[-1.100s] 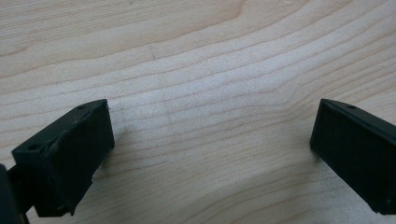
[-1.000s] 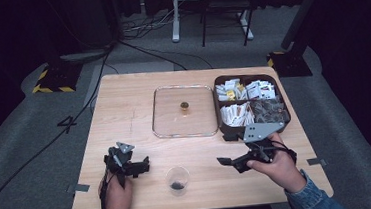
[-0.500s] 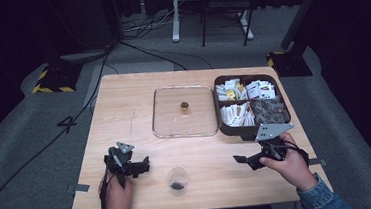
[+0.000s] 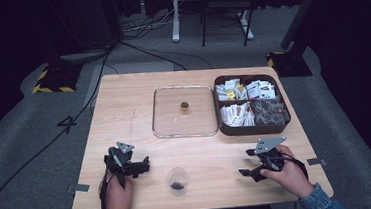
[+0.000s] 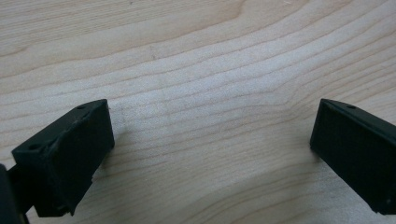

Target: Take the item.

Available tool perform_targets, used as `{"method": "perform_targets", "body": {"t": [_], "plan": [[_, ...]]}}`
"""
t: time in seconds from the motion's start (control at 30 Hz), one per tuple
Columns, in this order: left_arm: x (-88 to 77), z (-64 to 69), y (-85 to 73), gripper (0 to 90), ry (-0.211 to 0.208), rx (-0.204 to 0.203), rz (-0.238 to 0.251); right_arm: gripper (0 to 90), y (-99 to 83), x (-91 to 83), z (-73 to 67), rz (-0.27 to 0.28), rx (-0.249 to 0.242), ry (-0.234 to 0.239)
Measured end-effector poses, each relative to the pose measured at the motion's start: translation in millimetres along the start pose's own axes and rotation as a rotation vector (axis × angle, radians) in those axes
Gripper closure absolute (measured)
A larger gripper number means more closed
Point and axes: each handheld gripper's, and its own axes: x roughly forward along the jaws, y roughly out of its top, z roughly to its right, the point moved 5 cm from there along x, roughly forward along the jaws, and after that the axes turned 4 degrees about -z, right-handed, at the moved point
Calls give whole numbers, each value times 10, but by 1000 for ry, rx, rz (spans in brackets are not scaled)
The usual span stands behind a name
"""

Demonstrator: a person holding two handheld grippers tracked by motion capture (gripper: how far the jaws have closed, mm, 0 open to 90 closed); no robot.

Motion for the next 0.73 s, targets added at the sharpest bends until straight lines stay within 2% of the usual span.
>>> {"method": "perform_targets", "body": {"t": [0.23, 0.4, 0.63, 0.73], "plan": [[0, 0, 0, 0, 0, 0, 0, 176, -113, 43, -16, 5, 11, -20], [1, 0, 0, 0, 0, 0, 1, 169, -156, 58, -31, 7, -6, -49], [1, 0, 0, 0, 0, 0, 1, 113, -187, 97, -76, 73, 26, -80], [1, 0, 0, 0, 0, 0, 1, 110, -186, 98, -77, 72, 27, -83]]}}
